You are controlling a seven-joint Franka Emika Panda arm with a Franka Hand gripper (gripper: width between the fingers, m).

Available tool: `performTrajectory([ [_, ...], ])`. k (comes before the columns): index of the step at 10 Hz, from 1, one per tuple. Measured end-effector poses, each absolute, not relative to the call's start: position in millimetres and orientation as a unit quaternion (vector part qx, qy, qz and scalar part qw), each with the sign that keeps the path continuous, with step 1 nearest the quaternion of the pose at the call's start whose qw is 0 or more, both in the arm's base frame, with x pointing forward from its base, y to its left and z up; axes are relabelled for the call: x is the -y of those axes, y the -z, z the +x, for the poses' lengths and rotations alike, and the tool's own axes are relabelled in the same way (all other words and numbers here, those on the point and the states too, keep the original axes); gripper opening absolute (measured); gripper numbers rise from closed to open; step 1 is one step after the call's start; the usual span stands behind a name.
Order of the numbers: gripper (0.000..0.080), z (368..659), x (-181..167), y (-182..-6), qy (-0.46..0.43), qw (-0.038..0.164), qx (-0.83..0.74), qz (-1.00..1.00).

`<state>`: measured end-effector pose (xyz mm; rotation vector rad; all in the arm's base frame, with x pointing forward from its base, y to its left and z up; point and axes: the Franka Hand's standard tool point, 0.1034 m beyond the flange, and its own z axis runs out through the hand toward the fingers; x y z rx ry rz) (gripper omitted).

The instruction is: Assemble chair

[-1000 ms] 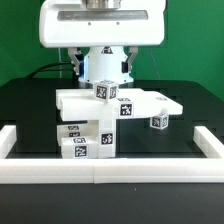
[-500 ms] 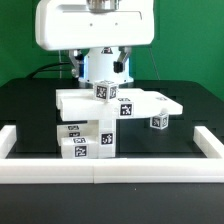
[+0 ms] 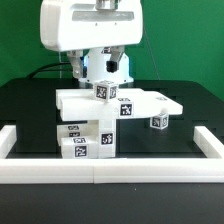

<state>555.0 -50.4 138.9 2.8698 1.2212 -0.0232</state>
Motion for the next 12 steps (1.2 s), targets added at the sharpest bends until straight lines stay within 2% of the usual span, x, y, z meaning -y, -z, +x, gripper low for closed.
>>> performTrajectory([
  [12,0.0649,568.6,34.8,-122.7,0.017,0.024,-0.342,0.939],
])
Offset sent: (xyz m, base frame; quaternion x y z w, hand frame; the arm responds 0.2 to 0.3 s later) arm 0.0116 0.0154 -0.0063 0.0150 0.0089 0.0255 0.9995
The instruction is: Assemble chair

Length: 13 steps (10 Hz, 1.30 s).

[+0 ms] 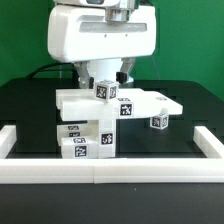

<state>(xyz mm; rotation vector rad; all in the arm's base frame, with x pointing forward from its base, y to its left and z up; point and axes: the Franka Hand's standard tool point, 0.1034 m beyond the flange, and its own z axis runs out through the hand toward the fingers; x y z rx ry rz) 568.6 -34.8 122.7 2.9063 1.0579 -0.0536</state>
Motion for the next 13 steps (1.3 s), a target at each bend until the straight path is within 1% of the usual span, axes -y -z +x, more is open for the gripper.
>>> performTrajectory([
  [1,0.0649,568.6,34.8,-122.7,0.017,0.024,-0.341,0.940],
  [2,0.0625,568.4,35.1,-122.6,0.018,0.024,-0.341,0.940],
  [3,0.0625,568.0,35.9,-122.4,0.018,0.024,-0.340,0.940],
  [4,0.0435,567.9,36.5,-122.3,0.018,0.024,-0.340,0.940],
  [5,0.0298,567.8,37.0,-122.3,0.018,0.024,-0.339,0.940],
  [8,0.0285,567.8,37.9,-122.3,0.017,0.024,-0.310,0.950],
  [13,0.0287,567.6,37.8,-122.1,0.013,0.027,-0.138,0.990],
])
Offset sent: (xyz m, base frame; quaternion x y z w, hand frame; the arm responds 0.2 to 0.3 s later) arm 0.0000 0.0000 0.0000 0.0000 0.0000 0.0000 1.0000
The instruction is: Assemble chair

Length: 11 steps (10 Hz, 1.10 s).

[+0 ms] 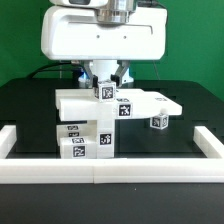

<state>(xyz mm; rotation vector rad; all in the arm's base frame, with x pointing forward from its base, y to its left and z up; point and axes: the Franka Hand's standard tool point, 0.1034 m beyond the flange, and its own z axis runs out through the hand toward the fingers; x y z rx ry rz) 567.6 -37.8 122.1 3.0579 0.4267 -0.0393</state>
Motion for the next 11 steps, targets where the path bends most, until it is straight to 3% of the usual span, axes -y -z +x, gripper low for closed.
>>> performTrajectory([
  [11,0.0288,567.5,37.0,-121.6,0.002,0.029,0.233,0.972],
])
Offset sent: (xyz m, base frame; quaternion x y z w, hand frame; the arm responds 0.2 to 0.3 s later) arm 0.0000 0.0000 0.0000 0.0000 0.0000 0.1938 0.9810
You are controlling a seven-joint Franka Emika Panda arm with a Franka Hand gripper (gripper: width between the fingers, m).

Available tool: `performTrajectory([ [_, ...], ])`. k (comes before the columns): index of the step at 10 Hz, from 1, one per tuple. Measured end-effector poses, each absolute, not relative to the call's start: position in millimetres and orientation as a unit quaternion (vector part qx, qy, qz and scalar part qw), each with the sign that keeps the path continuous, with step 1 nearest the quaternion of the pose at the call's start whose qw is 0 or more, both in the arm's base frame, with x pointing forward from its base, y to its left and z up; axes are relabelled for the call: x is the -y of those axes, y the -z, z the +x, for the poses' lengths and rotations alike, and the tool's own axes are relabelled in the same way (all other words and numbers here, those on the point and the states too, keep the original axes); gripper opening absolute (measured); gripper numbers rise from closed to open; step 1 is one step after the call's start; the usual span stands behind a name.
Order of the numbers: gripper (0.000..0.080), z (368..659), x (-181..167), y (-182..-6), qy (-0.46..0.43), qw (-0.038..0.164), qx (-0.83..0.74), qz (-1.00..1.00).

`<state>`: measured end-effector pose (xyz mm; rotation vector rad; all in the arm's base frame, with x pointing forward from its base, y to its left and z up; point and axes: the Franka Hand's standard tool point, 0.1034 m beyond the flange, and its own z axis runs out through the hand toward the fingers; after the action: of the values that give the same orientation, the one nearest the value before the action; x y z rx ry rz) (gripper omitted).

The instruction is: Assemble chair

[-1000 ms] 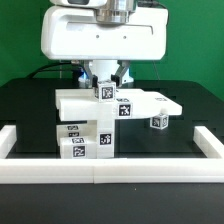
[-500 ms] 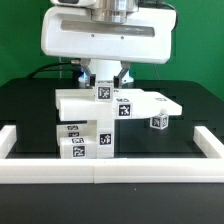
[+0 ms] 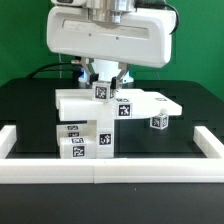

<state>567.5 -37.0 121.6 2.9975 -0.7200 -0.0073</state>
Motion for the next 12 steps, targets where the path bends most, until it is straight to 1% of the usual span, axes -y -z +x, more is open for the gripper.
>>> performTrajectory([
  [1,0.0288,567.5,36.8,-121.6,0.002,0.029,0.253,0.967],
  [2,0.0288,567.6,36.1,-121.6,0.000,0.028,0.312,0.950],
  [6,0.0288,568.0,34.6,-121.7,-0.004,0.026,0.451,0.892],
  [10,0.0288,568.4,32.2,-121.8,-0.006,0.022,0.555,0.832],
  [12,0.0288,568.3,31.9,-121.6,-0.006,0.022,0.559,0.829],
])
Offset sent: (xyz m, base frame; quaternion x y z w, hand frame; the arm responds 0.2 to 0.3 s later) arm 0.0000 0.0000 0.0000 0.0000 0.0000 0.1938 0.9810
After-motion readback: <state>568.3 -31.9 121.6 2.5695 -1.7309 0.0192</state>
